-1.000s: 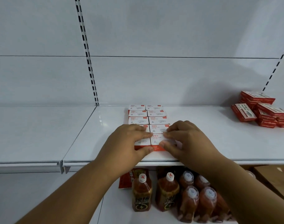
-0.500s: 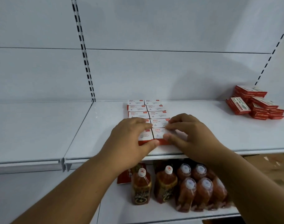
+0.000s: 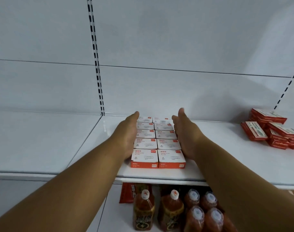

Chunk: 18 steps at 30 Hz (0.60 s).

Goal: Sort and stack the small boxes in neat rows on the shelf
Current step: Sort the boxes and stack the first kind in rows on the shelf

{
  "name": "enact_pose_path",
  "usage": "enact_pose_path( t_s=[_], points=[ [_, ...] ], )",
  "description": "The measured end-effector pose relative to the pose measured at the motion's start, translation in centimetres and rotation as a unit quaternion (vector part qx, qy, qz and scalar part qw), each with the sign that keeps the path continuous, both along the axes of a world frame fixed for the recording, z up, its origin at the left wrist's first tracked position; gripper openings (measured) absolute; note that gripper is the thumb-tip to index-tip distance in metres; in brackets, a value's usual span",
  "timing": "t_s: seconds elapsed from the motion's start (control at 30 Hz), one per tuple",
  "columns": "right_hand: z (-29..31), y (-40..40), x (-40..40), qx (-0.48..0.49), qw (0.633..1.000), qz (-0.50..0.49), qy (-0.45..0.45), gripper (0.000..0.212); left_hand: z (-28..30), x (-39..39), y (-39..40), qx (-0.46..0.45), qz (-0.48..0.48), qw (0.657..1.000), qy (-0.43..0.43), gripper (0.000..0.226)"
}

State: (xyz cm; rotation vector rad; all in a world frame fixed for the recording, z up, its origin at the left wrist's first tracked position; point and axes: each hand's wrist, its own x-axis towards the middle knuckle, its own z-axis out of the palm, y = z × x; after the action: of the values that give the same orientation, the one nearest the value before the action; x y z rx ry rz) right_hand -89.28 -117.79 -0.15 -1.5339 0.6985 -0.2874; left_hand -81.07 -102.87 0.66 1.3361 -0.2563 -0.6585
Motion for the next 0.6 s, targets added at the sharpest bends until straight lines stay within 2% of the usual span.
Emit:
enact_pose_path(
  t_s=[0.1, 0.23, 0.37, 0.6],
  points=[
    [-1.1, -1.0, 0.4, -0.03, 0.999, -0.007, -0.016, 0.068, -0.6, 0.4, 0.0, -0.001, 0.003, 1.0, 0.008, 0.029],
    [-0.3, -0.1, -0.2, -0.048, 0.999, 0.001, 0.025, 0.051, -0.9, 0.8, -0.3, -0.004, 0.004, 1.0, 0.029, 0.029],
    [0.1, 0.6, -0.2, -0.071, 0.996, -0.025, 0.052, 0.055, -1.2, 1.0, -0.5, -0.002, 0.001, 0.999, 0.034, 0.027],
    [-0.7, 0.3, 0.4, -0.04, 0.997, -0.05, 0.045, 0.064, -1.0, 1.2, -0.3, 0.007, -0.016, 0.999, 0.027, 0.035]
  ],
)
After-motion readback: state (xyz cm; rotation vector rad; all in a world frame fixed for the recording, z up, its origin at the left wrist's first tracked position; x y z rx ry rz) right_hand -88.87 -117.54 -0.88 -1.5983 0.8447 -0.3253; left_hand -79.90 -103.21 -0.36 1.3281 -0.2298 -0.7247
